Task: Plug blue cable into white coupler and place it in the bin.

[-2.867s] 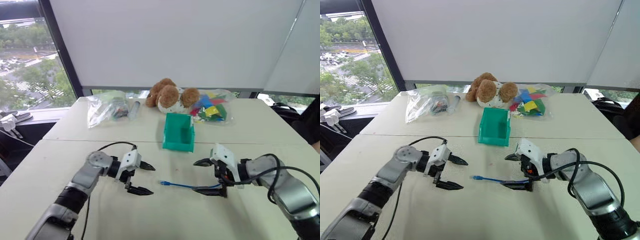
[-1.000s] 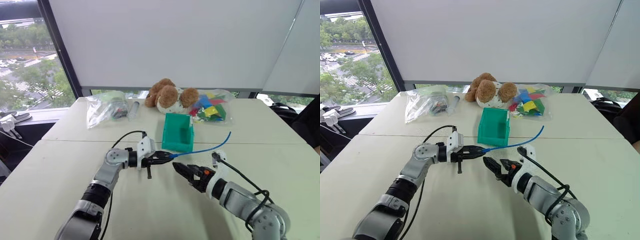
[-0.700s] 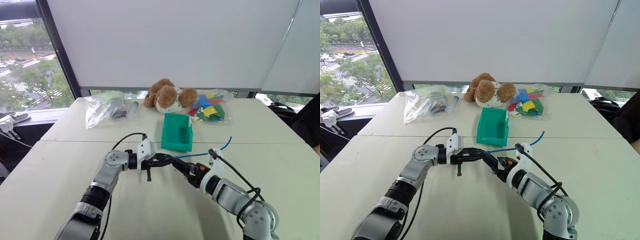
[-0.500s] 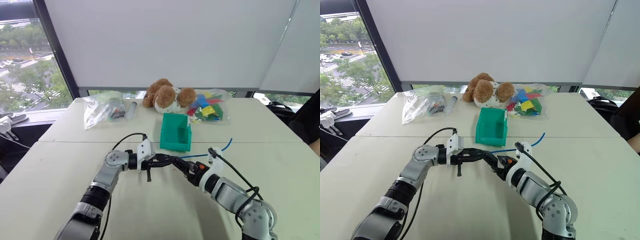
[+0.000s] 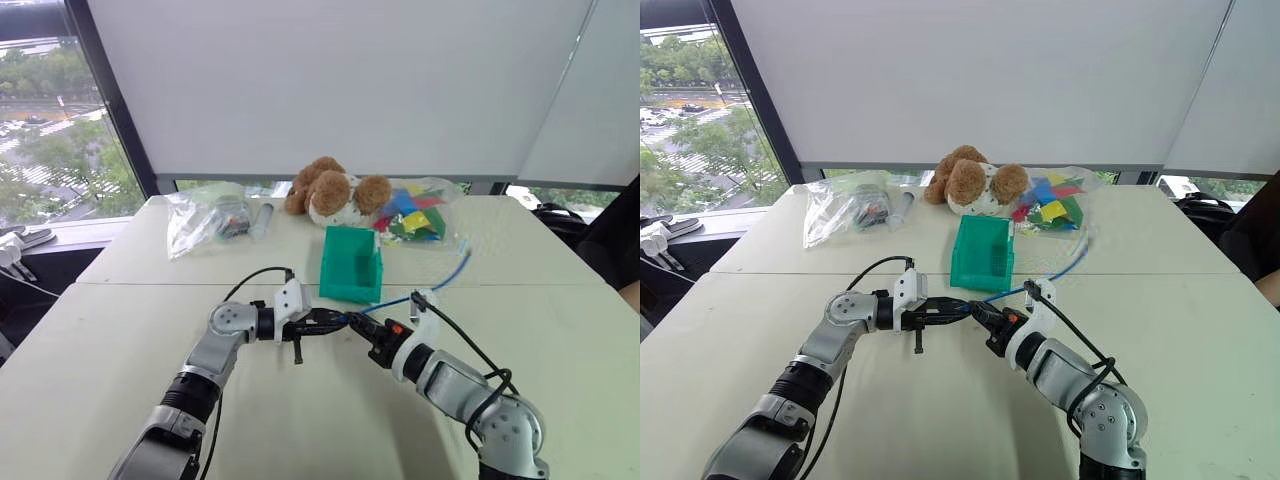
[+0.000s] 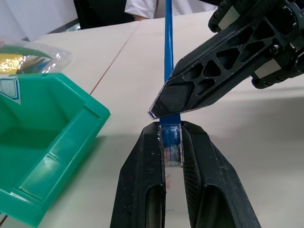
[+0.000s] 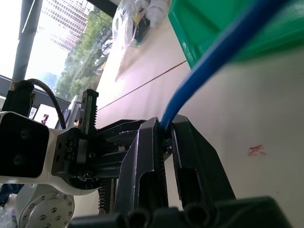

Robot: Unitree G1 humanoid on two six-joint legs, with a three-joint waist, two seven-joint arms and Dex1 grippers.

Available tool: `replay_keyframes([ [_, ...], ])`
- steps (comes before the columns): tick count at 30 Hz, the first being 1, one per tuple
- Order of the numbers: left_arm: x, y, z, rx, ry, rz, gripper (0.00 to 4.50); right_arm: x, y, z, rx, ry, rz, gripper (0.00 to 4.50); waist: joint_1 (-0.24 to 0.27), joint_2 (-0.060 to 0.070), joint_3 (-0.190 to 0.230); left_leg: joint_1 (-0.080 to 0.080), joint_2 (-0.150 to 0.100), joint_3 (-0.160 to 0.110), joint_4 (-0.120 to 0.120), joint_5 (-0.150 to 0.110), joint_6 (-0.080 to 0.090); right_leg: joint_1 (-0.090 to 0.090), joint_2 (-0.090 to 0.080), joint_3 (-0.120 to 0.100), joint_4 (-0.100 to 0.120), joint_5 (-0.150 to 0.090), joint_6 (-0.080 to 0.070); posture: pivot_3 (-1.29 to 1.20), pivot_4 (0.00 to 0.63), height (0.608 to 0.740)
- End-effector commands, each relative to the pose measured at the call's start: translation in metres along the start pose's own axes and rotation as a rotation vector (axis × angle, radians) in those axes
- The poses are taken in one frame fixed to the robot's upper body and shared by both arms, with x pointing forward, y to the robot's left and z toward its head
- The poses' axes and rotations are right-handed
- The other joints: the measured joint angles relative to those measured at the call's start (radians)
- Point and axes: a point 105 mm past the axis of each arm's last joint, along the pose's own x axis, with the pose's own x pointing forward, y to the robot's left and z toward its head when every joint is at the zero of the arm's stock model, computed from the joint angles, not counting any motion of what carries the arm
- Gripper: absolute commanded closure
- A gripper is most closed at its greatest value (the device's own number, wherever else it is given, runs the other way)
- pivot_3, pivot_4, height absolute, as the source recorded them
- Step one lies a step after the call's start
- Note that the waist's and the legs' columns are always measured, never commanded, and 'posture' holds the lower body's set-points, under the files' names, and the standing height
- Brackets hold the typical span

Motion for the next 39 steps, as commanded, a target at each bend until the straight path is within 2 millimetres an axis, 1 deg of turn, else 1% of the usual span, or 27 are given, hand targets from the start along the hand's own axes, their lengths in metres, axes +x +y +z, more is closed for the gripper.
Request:
replay_keyframes([
  [1,-0.002,0.003,0.01,-0.037,-0.01,-0.01,4.01,-0.002,0.013,0.014,-0.044,-0.041,0.049,4.49,-0.001,0.0,0.0,0.0,0.0,0.0,0.0,0.0,0.0,0.0,0.0,0.0,0.0,0.0,0.0,0.0,0.15,0.74],
  [2,-0.003,0.003,0.01,-0.05,-0.006,-0.011,3.48,-0.002,0.013,0.016,-0.051,-0.045,0.046,4.5,-0.001,0.0,0.0,0.0,0.0,0.0,0.0,0.0,0.0,0.0,0.0,0.0,0.0,0.0,0.0,0.0,0.15,0.74],
  [4,-0.007,0.001,0.01,-0.063,0.011,-0.019,2.55,-0.004,0.012,0.021,-0.066,-0.054,0.043,4.5,-0.001,0.0,0.0,0.0,0.0,0.0,0.0,0.0,0.0,0.0,0.0,0.0,0.0,0.0,0.0,0.0,0.15,0.74],
  [6,-0.013,0.0,0.008,-0.058,0.034,-0.02,1.4,-0.006,0.01,0.027,-0.088,-0.063,0.041,4.5,-0.001,0.0,0.0,0.0,0.0,0.0,0.0,0.0,0.0,0.0,0.0,0.0,0.0,0.0,0.0,0.0,0.15,0.74],
  [9,-0.027,-0.002,0.008,-0.056,0.074,-0.013,0.03,-0.009,0.007,0.038,-0.145,-0.069,0.032,4.5,-0.002,0.0,0.0,0.0,0.0,0.0,0.0,0.0,0.0,0.0,0.0,0.0,0.0,0.0,0.0,0.0,0.15,0.74],
  [11,-0.046,-0.001,0.01,-0.053,0.103,0.014,0.03,-0.013,0.005,0.043,-0.238,-0.049,0.021,4.5,-0.002,0.001,0.0,0.0,0.0,0.0,0.0,0.0,0.0,0.0,0.0,0.0,0.0,0.0,0.0,0.0,0.15,0.74],
  [12,-0.057,0.001,0.014,-0.048,0.107,0.038,0.03,-0.014,0.005,0.045,-0.261,-0.043,0.027,4.5,-0.005,0.001,0.0,0.0,0.0,0.0,-0.001,0.0,0.0,0.0,0.0,0.0,-0.001,0.0,0.0,0.0,0.15,0.74],
  [15,-0.087,0.015,0.029,-0.027,0.111,0.172,0.03,-0.015,0.007,0.048,-0.306,-0.026,0.05,4.5,-0.003,0.001,0.001,0.0,0.001,0.0,-0.002,0.0,0.0,-0.001,0.0,0.0,-0.001,0.0,0.0,0.0,0.15,0.74],
  [17,-0.098,0.02,0.033,-0.031,0.118,0.224,0.03,-0.015,0.008,0.047,-0.35,-0.004,0.065,4.5,-0.002,0.001,0.0,0.0,0.001,0.0,-0.002,0.0,0.0,-0.001,0.0,0.0,-0.001,0.0,0.0,0.0,0.15,0.74],
  [19,-0.121,0.026,0.031,-0.057,0.143,0.299,0.03,-0.018,0.017,0.042,-0.498,0.064,0.134,4.5,0.0,0.001,0.001,0.0,0.001,0.0,-0.002,0.0,0.0,-0.001,-0.001,0.0,-0.001,0.0,0.0,0.0,0.15,0.74],
  [21,-0.135,0.028,0.029,-0.076,0.162,0.341,0.03,-0.021,0.022,0.039,-0.592,0.106,0.187,4.5,0.0,0.001,0.001,0.0,0.0,0.001,-0.002,0.0,0.0,-0.001,-0.001,0.0,-0.003,0.0,0.0,0.0,0.15,0.74],
  [23,-0.149,0.028,0.019,-0.079,0.207,0.36,0.03,-0.023,0.03,0.045,-0.696,0.118,0.243,4.5,0.0,0.001,0.001,0.0,0.0,0.001,-0.002,0.0,0.0,0.0,-0.001,0.0,-0.003,0.0,0.0,0.0,0.15,0.74],
  [25,-0.158,0.029,0.008,-0.089,0.244,0.37,0.03,-0.021,0.034,0.053,-0.762,0.117,0.272,4.5,0.0,0.001,0.001,0.0,0.0,0.001,-0.002,0.0,0.0,-0.001,-0.001,0.0,-0.003,0.0,0.0,0.0,0.15,0.74],
  [27,-0.162,0.03,-0.001,-0.096,0.268,0.37,0.03,-0.018,0.037,0.059,-0.815,0.111,0.295,4.5,0.0,0.001,0.001,0.0,0.001,0.001,-0.002,0.0,0.0,-0.001,-0.001,0.0,-0.003,0.0,0.0,0.0,0.15,0.74],
  [29,-0.161,0.034,-0.009,-0.112,0.27,0.374,0.03,-0.014,0.039,0.065,-0.843,0.102,0.309,4.5,0.002,0.0,0.001,0.0,0.001,0.001,-0.002,0.0,0.0,-0.001,-0.001,0.0,-0.003,0.0,0.0,0.0,0.15,0.74],
  [33,-0.146,0.034,-0.024,-0.135,0.27,0.308,0.03,-0.01,0.042,0.068,-0.861,0.091,0.33,4.5,0.008,0.0,0.001,-0.001,0.0,0.001,-0.001,0.0,0.0,0.0,-0.002,0.0,-0.003,0.0,0.0,0.0,0.15,0.74],
  [39,-0.123,0.031,-0.044,-0.163,0.262,0.236,0.03,-0.013,0.044,0.067,-0.864,0.082,0.334,4.5,0.002,0.0,0.001,-0.001,0.0,0.001,-0.001,0.0,0.0,-0.001,-0.002,0.0,-0.003,0.0,0.0,0.0,0.15,0.74],
])
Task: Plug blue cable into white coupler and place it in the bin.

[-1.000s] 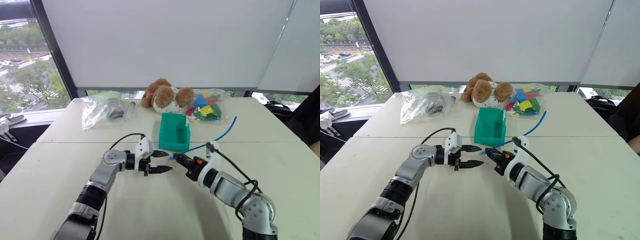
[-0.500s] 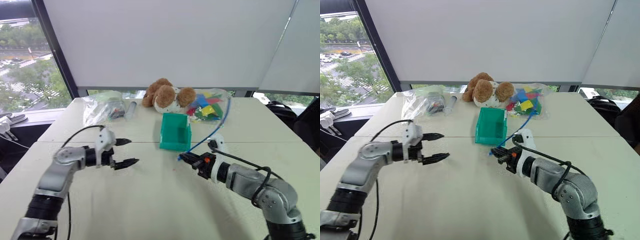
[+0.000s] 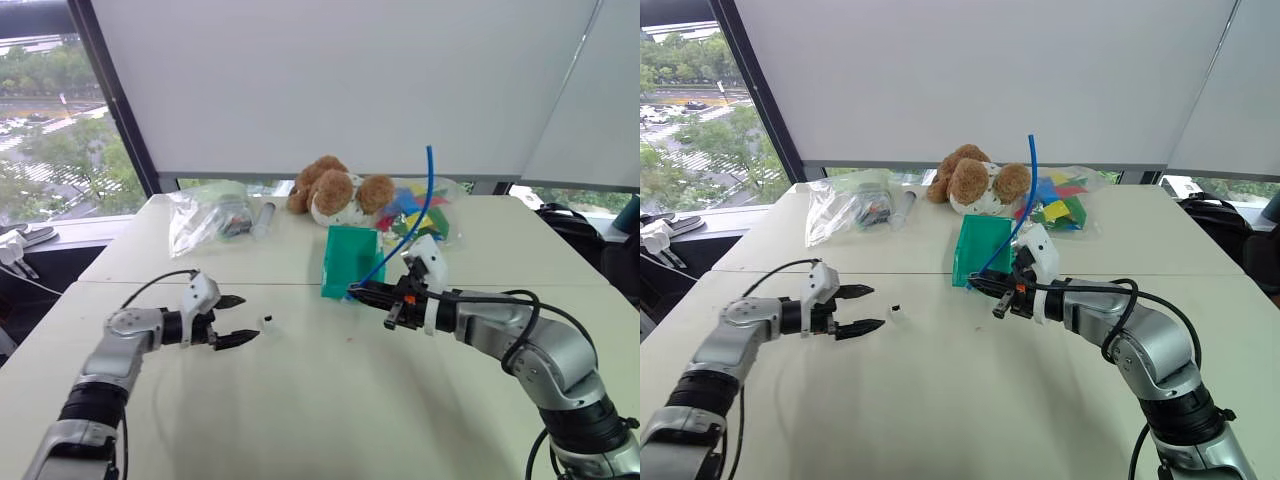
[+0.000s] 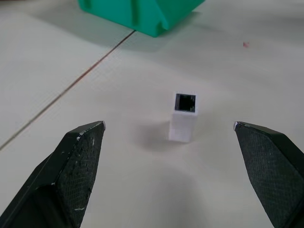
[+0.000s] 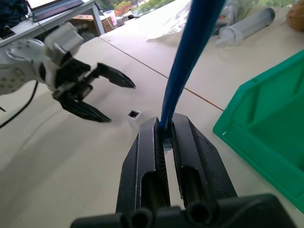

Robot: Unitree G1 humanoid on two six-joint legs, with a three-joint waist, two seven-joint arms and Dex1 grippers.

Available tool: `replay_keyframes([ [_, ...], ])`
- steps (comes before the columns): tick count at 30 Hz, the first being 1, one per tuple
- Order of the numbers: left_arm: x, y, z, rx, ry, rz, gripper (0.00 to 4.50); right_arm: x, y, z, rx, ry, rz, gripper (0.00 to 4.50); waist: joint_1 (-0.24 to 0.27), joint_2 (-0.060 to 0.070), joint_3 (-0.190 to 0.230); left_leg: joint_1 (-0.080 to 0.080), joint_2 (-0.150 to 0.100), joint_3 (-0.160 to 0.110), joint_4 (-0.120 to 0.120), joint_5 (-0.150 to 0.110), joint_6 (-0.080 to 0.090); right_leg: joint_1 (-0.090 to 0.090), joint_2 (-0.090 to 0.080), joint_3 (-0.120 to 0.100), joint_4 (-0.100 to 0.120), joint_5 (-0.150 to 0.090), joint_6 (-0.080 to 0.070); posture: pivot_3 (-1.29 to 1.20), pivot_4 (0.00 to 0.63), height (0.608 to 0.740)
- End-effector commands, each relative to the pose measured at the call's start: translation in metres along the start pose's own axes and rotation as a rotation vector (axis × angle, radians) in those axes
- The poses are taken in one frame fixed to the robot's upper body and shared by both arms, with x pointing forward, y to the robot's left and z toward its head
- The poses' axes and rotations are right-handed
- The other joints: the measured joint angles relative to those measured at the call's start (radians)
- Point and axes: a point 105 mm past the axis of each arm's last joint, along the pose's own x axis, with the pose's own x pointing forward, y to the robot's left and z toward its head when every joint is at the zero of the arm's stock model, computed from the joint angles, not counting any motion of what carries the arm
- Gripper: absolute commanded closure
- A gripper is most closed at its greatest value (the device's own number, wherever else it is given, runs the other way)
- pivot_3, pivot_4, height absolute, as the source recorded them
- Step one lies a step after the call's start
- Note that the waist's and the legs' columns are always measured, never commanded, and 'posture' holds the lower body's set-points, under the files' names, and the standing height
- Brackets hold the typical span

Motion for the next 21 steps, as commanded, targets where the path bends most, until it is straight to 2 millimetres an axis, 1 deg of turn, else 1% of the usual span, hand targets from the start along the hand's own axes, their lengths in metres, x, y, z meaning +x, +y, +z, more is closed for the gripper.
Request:
replay_keyframes([
  [1,0.008,0.001,0.002,0.045,-0.003,-0.019,0.03,-0.004,0.004,0.013,-0.041,-0.052,-0.003,4.5,-0.002,0.0,0.0,0.0,0.0,0.0,0.0,0.0,0.0,0.0,0.0,0.0,0.0,0.0,0.0,0.0,0.15,0.74],
  [6,0.022,0.003,-0.004,0.041,-0.011,-0.015,0.03,-0.006,0.005,0.013,-0.036,-0.058,-0.021,4.5,-0.001,0.0,0.0,0.0,0.0,0.0,0.0,0.0,0.0,-0.001,0.0,0.0,0.001,0.0,0.0,0.0,0.15,0.74],
  [14,0.03,0.003,-0.012,0.041,-0.002,-0.017,0.03,-0.007,0.006,0.013,-0.036,-0.06,-0.035,4.5,-0.001,0.0,0.0,0.0,0.0,0.0,0.0,0.0,0.0,0.0,0.0,0.0,0.001,0.0,0.0,0.0,0.15,0.74],
  [17,0.034,-0.001,-0.017,0.047,0.007,-0.039,0.87,-0.007,0.006,0.012,-0.039,-0.06,-0.041,4.5,-0.001,0.0,0.0,0.0,0.0,0.0,0.0,0.0,0.0,0.0,0.0,0.0,0.001,0.0,0.0,0.0,0.15,0.74],
  [21,0.04,-0.007,-0.015,0.047,-0.022,-0.066,2.9,-0.008,0.005,0.011,-0.04,-0.055,-0.048,4.5,0.001,0.0,0.0,0.0,0.0,0.0,0.0,0.0,0.0,0.0,0.0,0.0,0.001,0.0,0.0,0.0,0.15,0.74],
])
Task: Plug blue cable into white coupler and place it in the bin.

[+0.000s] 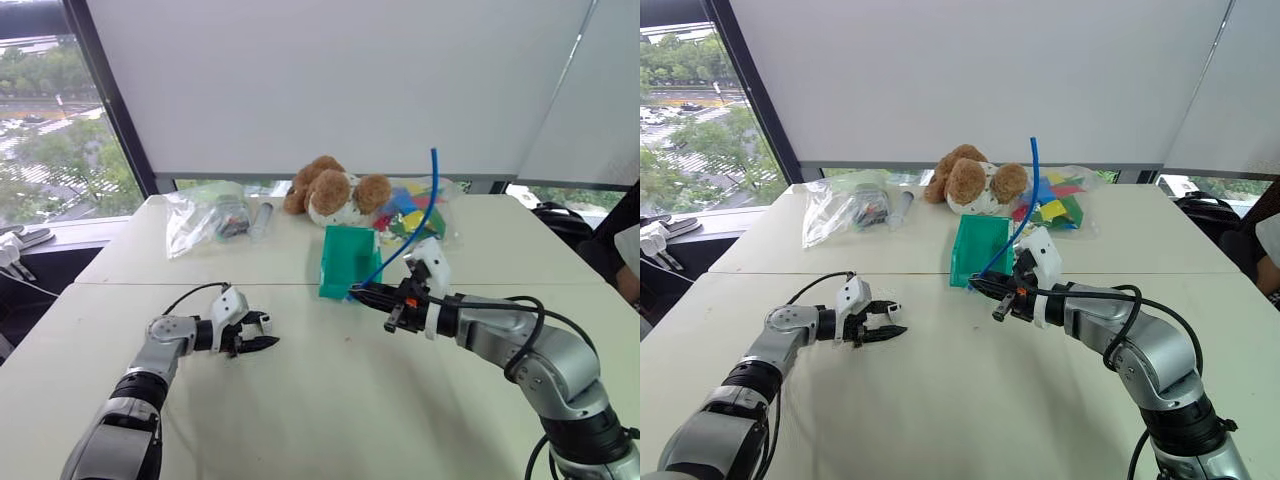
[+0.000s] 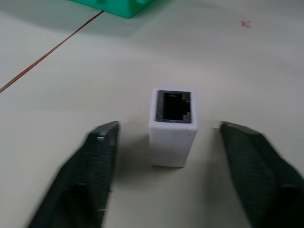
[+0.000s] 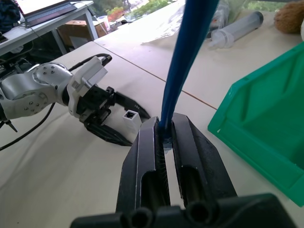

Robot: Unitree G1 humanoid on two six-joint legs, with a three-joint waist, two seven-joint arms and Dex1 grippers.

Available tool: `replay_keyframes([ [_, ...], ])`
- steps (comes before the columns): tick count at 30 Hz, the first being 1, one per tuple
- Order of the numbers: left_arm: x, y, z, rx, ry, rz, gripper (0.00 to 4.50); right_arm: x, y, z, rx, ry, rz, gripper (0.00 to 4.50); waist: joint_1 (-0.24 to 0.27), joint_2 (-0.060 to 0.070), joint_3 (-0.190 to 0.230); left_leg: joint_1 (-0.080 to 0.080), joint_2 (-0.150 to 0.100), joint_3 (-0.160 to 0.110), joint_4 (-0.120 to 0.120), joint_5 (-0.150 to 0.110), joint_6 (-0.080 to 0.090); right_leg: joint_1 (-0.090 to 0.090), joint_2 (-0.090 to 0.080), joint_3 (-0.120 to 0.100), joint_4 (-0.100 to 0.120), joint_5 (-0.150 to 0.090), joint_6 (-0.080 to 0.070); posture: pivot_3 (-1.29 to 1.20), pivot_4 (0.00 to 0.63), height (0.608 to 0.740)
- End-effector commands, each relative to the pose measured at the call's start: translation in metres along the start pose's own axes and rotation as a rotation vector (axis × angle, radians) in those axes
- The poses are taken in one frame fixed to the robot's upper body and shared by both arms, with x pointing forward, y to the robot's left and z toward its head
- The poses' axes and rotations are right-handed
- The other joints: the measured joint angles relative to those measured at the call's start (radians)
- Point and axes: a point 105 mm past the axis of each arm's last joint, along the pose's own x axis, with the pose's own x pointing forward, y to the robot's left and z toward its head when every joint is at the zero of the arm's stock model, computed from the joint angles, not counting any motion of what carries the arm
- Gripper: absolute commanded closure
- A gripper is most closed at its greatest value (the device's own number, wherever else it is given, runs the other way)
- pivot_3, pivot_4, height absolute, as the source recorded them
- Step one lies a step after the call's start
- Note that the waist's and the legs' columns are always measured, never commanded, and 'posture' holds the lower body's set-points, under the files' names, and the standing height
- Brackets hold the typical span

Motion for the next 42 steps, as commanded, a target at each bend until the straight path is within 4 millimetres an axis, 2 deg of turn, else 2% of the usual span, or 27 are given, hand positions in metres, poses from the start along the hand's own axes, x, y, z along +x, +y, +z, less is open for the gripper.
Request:
replay_keyframes([
  [1,0.007,-0.004,0.007,0.019,-0.03,-0.031,3.45,-0.005,0.001,0.011,-0.042,-0.038,-0.012,4.5,0.001,0.0,0.0,0.0,0.0,0.0,0.0,0.0,0.0,0.0,0.0,0.0,0.0,0.0,0.0,0.0,0.15,0.74],
  [3,0.013,-0.009,0.01,0.028,-0.048,-0.055,4.18,-0.006,0.001,0.011,-0.045,-0.034,-0.012,4.5,0.003,0.0,0.0,0.0,0.0,0.0,0.0,0.0,0.0,0.0,0.0,0.0,0.0,0.0,0.0,0.0,0.15,0.74],
  [9,0.043,-0.038,0.031,0.08,-0.131,-0.22,4.13,-0.009,0.005,0.007,-0.153,0.041,0.049,4.5,0.014,0.0,0.0,0.0,-0.001,0.0,0.001,0.0,0.0,0.0,0.0,0.0,0.0,0.0,0.0,0.0,0.15,0.74],
  [13,0.065,-0.078,0.047,0.133,-0.17,-0.43,4.13,-0.007,0.018,-0.006,-0.271,0.124,0.182,4.5,0.014,0.0,0.0,0.0,0.0,0.0,0.001,0.0,0.0,0.0,0.0,0.0,-0.001,0.0,0.0,0.0,0.15,0.74],
  [17,0.085,-0.1,0.05,0.181,-0.148,-0.55,4.13,-0.003,0.026,-0.015,-0.331,0.165,0.282,4.5,0.011,0.0,0.0,0.0,0.0,0.0,0.001,0.0,0.0,0.0,0.001,0.0,0.0,0.0,0.0,0.0,0.15,0.74],
  [23,0.101,-0.107,0.035,0.221,-0.052,-0.581,4.13,0.002,0.03,-0.026,-0.381,0.21,0.373,4.5,0.013,0.0,0.0,0.0,0.0,0.0,0.001,0.0,0.0,0.0,0.001,0.0,0.0,0.0,0.0,0.0,0.15,0.74],
  [30,0.102,-0.107,0.019,0.235,0.032,-0.587,4.13,-0.001,0.026,-0.042,-0.42,0.3,0.423,4.5,0.021,-0.001,0.0,0.001,0.0,0.0,0.003,0.0,0.0,0.002,0.0,0.0,-0.001,0.0,0.0,0.0,0.15,0.74],
  [42,0.102,-0.11,0.015,0.227,0.054,-0.604,4.13,-0.009,0.016,-0.055,-0.418,0.373,0.421,4.5,0.021,-0.001,-0.001,0.002,0.0,0.0,0.003,0.0,0.0,0.004,0.0,0.0,0.0,0.0,0.0,0.0,0.15,0.74],
])
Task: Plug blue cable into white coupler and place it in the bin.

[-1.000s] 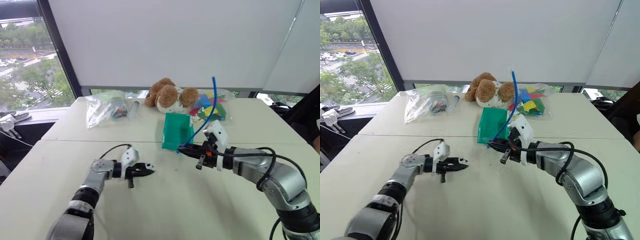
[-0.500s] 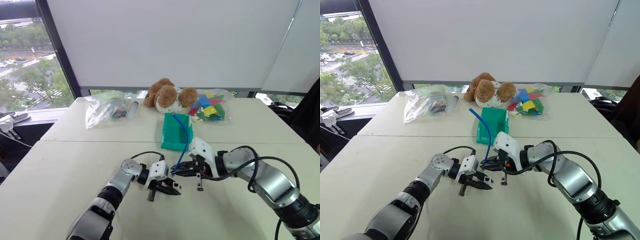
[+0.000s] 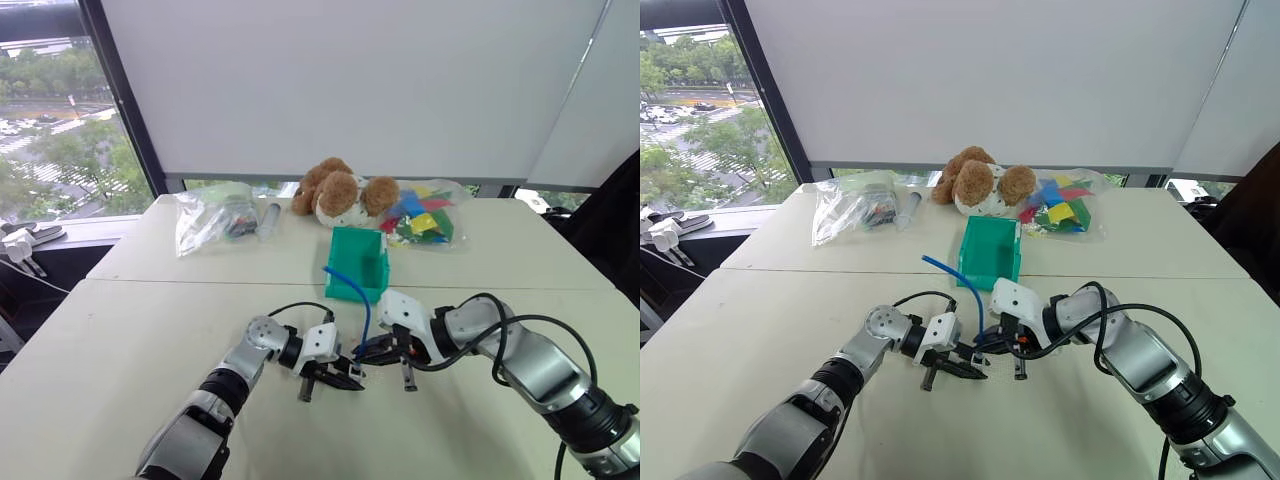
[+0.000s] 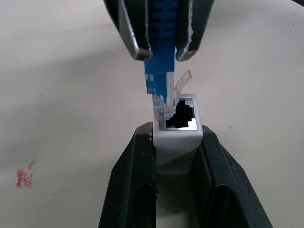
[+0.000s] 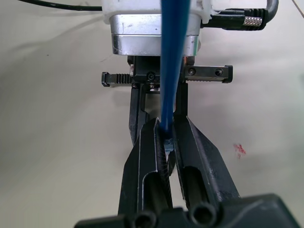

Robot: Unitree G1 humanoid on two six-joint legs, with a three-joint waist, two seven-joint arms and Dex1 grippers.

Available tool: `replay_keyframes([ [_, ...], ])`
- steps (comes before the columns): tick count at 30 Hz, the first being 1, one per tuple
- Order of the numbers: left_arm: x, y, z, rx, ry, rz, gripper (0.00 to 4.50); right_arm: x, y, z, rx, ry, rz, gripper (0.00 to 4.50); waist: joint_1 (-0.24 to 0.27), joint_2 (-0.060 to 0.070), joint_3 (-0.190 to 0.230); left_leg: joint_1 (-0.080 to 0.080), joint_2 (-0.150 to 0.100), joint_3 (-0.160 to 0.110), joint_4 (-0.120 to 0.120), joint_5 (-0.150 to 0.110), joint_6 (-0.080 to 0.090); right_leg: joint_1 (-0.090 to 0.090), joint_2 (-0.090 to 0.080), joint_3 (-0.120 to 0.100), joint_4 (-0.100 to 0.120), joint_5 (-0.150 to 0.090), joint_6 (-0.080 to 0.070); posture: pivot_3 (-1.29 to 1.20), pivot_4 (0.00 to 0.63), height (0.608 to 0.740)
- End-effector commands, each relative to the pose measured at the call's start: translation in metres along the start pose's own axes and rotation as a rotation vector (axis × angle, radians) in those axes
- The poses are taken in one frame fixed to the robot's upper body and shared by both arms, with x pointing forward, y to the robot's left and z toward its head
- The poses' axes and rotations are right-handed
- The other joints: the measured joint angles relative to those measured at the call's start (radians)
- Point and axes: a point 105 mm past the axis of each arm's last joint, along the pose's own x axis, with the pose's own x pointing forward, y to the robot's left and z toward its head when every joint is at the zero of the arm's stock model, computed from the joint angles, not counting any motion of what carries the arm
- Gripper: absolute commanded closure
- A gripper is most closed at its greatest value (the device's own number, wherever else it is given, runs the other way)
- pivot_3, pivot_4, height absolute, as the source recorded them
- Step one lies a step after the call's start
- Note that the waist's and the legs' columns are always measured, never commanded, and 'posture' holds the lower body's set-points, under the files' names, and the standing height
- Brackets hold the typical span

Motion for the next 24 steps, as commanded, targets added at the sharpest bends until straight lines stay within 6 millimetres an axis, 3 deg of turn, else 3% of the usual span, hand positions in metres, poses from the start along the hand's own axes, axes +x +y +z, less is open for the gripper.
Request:
replay_keyframes([
  [1,0.001,-0.008,-0.019,-0.052,0.086,-0.022,4.13,-0.006,-0.003,0.001,-0.022,0.006,-0.017,4.5,0.0,0.0,0.0,0.0,0.0,0.0,0.0,0.0,0.0,0.0,0.0,0.0,0.0,0.0,0.0,0.0,0.15,0.74],
  [24,0.001,-0.008,-0.019,-0.06,0.085,-0.017,4.13,0.003,0.008,0.008,-0.065,0.018,0.007,4.5,0.0,0.0,-0.001,0.0,0.0,0.0,0.0,0.0,0.0,0.001,0.0,0.0,0.0,0.0,0.0,0.0,0.15,0.74],
])
